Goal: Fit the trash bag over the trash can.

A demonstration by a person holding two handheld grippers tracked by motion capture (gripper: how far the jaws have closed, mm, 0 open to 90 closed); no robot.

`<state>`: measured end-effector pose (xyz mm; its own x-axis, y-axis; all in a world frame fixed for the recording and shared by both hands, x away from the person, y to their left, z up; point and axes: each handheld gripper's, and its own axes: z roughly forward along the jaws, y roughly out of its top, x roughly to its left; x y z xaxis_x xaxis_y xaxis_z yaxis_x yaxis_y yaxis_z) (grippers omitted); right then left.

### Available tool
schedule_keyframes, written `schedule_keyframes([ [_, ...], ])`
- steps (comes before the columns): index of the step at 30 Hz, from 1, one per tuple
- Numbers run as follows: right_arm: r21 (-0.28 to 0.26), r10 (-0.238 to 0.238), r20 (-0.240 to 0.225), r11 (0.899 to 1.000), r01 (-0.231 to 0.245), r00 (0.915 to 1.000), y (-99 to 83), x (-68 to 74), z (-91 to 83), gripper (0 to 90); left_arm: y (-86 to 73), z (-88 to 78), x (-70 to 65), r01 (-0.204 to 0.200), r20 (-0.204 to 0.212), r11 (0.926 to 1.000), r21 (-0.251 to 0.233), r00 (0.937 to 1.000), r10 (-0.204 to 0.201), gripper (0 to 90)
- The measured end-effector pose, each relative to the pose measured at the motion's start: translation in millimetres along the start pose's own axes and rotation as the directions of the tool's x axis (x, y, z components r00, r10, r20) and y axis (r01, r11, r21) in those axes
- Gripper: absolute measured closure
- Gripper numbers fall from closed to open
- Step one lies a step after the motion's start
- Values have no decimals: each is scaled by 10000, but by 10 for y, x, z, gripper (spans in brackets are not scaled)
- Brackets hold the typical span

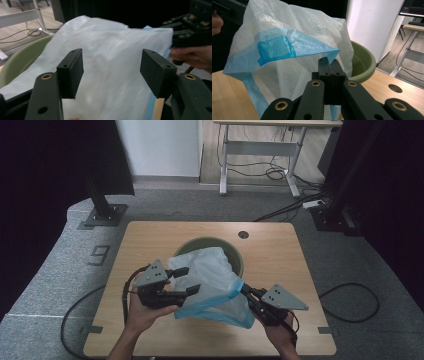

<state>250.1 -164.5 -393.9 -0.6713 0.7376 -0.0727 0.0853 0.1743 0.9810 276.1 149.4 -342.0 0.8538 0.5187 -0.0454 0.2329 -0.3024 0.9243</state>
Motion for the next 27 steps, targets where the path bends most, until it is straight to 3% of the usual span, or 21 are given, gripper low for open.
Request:
schedule_keyframes([
  [4, -63, -18, -112, 10000, 17, 9999, 30, 39, 15, 888, 38, 94, -47, -88, -181, 9996, 274, 9998, 93, 416],
  [6, -97, -58, -176, 9999, 56, 9998, 39, 64, 17, 888, 29, 127, -47, -92, -215, 9996, 268, 9997, 98, 537],
  [9, -95, -160, -196, 9998, 158, 9997, 37, 88, 17, 888, 4, 165, -45, -230, 212, 9995, 232, 9995, 225, 763],
  [12, -54, -135, -191, 9999, 134, 9997, 17, 77, 20, 888, -10, 176, -45, -295, 301, 9995, 90, 9991, 292, 879],
  [18, -90, -46, -279, 9999, 44, 9996, -9, 43, -19, 874, 11, 133, 8, -241, 90, 9989, -393, 9997, 245, 900],
  [21, -124, -78, -359, 9999, 73, 9993, -13, 20, -51, 741, 12, 80, 87, -7, -76, 9971, -761, 10000, 2, 900],
  [27, 3, 276, -333, 9996, -276, 9991, -71, -30, -60, 656, 0, -26, 208, 415, -226, 9921, -1181, 9988, -445, 900],
])
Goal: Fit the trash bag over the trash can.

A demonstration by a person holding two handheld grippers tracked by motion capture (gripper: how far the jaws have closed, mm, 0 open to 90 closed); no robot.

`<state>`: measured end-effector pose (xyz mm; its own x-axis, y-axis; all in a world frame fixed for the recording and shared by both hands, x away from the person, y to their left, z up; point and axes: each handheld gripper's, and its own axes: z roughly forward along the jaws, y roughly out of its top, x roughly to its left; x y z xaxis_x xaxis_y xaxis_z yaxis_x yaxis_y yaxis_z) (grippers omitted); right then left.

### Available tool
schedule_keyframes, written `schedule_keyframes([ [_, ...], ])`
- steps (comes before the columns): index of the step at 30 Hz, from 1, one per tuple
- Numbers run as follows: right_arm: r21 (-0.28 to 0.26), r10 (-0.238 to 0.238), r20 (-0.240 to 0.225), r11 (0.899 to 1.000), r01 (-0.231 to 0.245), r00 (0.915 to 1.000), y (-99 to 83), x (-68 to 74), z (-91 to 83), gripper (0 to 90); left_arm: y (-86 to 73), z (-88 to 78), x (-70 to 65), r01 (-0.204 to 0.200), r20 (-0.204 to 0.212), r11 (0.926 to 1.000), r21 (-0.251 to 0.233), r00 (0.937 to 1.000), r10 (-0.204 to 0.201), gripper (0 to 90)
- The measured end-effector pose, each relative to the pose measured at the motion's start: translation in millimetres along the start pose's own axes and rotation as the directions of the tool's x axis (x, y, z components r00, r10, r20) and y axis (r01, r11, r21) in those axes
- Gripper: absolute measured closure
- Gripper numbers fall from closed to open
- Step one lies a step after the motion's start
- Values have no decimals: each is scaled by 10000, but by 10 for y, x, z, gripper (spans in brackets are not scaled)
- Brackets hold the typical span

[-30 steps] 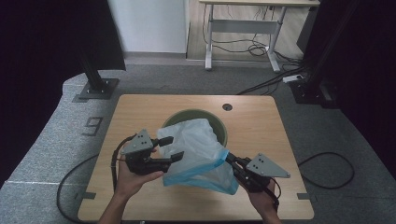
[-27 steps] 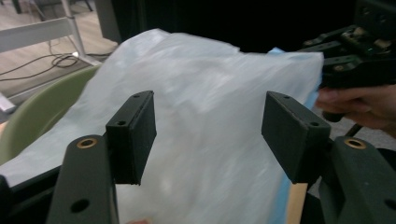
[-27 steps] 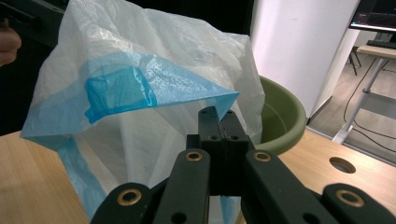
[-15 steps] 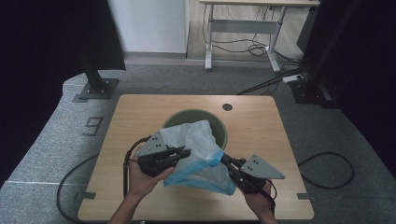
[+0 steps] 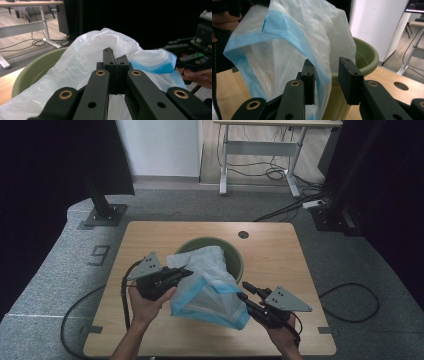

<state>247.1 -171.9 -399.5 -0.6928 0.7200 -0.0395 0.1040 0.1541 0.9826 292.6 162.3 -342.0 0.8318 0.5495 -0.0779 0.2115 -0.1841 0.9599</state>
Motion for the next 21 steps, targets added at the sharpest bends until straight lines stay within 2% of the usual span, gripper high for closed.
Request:
schedule_keyframes([
  [5, 302, 231, -121, 9993, -227, 9997, -89, 7, 30, 627, 4, -81, 50, 38, -221, 9999, -125, 9997, -41, 900],
  [10, 501, 677, -125, 9965, -670, 9976, -168, -38, 19, 603, -8, -121, 77, 64, -285, 9999, -151, 9996, -68, 900],
  [14, 662, 1091, -164, 9920, -1078, 9939, -187, -82, -25, 651, -21, -154, 82, 92, -293, 9997, -240, 9995, -99, 900],
  [18, 765, 971, -195, 9925, -954, 9951, -204, -88, -54, 678, -16, -197, 95, 109, -351, 9994, -335, 9993, -120, 900],
  [21, 806, 1047, -155, 9914, -1031, 9944, -237, -100, -54, 721, -8, -213, 97, 119, -341, 9994, -335, 9993, -130, 900],
])
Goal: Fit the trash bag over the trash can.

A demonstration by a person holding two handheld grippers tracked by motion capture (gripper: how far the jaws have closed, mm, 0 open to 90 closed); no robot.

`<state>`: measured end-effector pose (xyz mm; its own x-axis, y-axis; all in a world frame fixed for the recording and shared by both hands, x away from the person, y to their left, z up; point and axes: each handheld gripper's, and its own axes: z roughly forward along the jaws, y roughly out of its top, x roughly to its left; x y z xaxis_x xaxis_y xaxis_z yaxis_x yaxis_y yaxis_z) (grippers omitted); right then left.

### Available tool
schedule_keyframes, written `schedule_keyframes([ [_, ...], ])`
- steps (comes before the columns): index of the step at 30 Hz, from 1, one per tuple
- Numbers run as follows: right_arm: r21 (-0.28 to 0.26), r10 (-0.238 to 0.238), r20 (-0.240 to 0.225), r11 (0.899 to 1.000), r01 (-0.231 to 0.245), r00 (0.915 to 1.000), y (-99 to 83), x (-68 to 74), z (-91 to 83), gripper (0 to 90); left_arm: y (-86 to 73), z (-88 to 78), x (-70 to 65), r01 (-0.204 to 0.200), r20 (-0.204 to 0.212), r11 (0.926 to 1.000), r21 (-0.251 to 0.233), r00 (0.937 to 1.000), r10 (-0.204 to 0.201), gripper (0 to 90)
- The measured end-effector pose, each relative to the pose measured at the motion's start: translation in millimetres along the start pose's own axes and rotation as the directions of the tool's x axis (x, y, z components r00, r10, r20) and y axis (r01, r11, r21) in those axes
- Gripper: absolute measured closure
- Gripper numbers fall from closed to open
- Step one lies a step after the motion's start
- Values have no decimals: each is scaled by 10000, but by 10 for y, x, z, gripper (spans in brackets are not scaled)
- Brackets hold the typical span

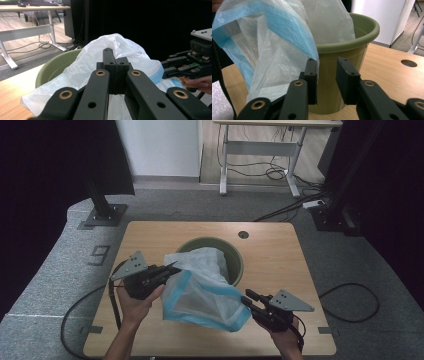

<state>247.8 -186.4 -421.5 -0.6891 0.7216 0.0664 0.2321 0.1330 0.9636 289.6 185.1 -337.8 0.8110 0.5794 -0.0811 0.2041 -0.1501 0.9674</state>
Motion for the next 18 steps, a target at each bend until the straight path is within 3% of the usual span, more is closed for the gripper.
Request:
schedule_keyframes([
  [6, -57, -118, -67, 9999, 118, 9999, -9, 24, 9, 873, -5, -26, 22, -13, -107, 10000, 1, 9999, 14, 900],
  [14, -460, -739, 490, 9960, 762, 9961, 212, -6, -57, 886, -19, -89, 134, 90, -335, 9999, 140, 9994, -85, 900],
  [18, -221, -1372, 1033, 9899, 1401, 9851, 313, -48, 60, 886, -47, -55, 241, 310, -482, 9990, 326, 9984, -294, 900],
])
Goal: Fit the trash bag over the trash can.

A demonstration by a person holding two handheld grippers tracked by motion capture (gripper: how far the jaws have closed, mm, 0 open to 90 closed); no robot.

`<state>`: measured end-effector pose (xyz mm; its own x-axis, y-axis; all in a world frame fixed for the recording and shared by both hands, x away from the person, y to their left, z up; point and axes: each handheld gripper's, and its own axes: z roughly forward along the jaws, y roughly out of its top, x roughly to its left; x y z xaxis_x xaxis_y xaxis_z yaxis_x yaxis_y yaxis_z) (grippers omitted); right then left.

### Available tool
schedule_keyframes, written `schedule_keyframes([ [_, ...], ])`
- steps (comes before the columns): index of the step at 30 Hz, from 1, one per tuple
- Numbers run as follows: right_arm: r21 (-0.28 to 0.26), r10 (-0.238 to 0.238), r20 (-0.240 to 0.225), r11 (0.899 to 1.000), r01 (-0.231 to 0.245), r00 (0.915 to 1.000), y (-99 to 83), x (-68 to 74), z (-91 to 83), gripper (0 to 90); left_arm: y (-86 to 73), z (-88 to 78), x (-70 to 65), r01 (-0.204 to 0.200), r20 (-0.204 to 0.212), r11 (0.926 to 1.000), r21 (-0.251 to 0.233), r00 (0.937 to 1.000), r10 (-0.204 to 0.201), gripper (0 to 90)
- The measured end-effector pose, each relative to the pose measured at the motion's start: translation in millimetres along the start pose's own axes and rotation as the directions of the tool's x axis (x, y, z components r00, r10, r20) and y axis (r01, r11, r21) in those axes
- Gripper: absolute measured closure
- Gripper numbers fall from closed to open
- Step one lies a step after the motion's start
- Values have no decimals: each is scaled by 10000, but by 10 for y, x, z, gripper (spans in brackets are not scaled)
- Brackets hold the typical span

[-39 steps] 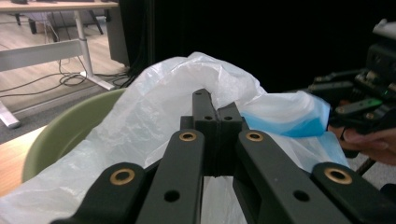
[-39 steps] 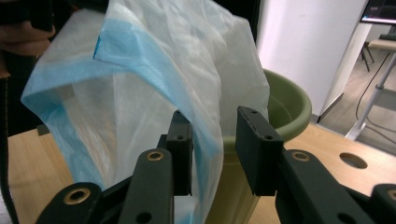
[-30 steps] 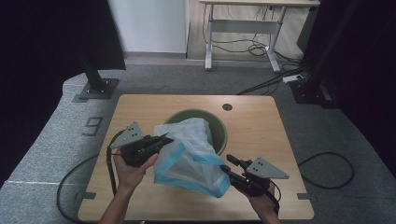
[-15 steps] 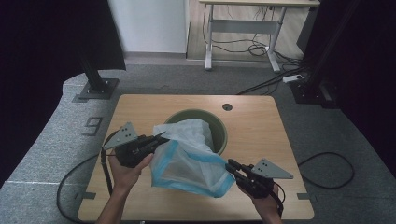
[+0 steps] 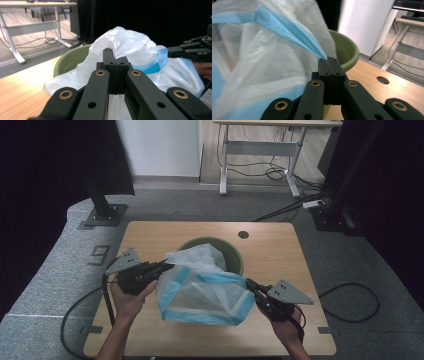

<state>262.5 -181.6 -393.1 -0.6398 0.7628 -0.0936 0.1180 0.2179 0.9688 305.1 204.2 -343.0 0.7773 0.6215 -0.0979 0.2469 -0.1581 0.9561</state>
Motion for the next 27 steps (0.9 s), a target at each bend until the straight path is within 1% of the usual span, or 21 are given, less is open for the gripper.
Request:
schedule_keyframes([
  [1, 0, 37, 77, 10000, -37, 10000, 15, -23, 34, 886, -9, 15, 28, 43, -45, 10000, 72, 10000, -42, 900],
  [3, 2, -57, 291, 10000, 57, 9996, 49, -59, 97, 887, -16, 51, 81, 175, -98, 9997, 147, 9998, -173, 900],
  [5, -10, -121, 536, 9999, 122, 9985, 91, -93, 167, 887, 1, 94, 140, 198, -274, 9992, 338, 9994, -188, 900],
  [7, 118, -322, 776, 9994, 314, 9965, 154, -133, 255, 886, 26, 137, 227, 338, -319, 9982, 490, 9990, -323, 900],
  [8, 208, -476, 952, 9987, 459, 9943, 197, -164, 310, 886, 36, 155, 259, 344, -399, 9978, 575, 9987, -321, 900],
  [11, 420, -570, 1136, 9977, 525, 9919, 274, -249, 440, 886, 49, 208, 320, 288, -591, 9962, 821, 9980, -240, 900],
  [14, 511, -401, 1255, 9981, 339, 9913, 296, -318, 542, 886, 33, 278, 376, 351, -703, 9943, 1006, 9971, -281, 900],
  [17, 534, -237, 1421, 9984, 162, 9896, 273, -378, 626, 886, 25, 346, 408, 365, -805, 9927, 1151, 9964, -273, 900],
  [20, 479, -202, 1495, 9988, 132, 9886, 249, -429, 690, 886, 27, 394, 444, 359, -921, 9915, 1250, 9954, -245, 900],
  [22, 435, -228, 1525, 9989, 163, 9880, 242, -452, 732, 886, 31, 413, 473, 360, -1012, 9912, 1273, 9946, -232, 900],
  [25, 509, -567, 1506, 9975, 495, 9870, 237, -483, 803, 885, 38, 437, 528, 295, -1072, 9897, 1401, 9941, -144, 900],
  [27, 356, -443, 1343, 9986, 398, 9900, 231, -526, 828, 885, 44, 464, 562, 333, -1074, 9888, 1454, 9941, -177, 900],
])
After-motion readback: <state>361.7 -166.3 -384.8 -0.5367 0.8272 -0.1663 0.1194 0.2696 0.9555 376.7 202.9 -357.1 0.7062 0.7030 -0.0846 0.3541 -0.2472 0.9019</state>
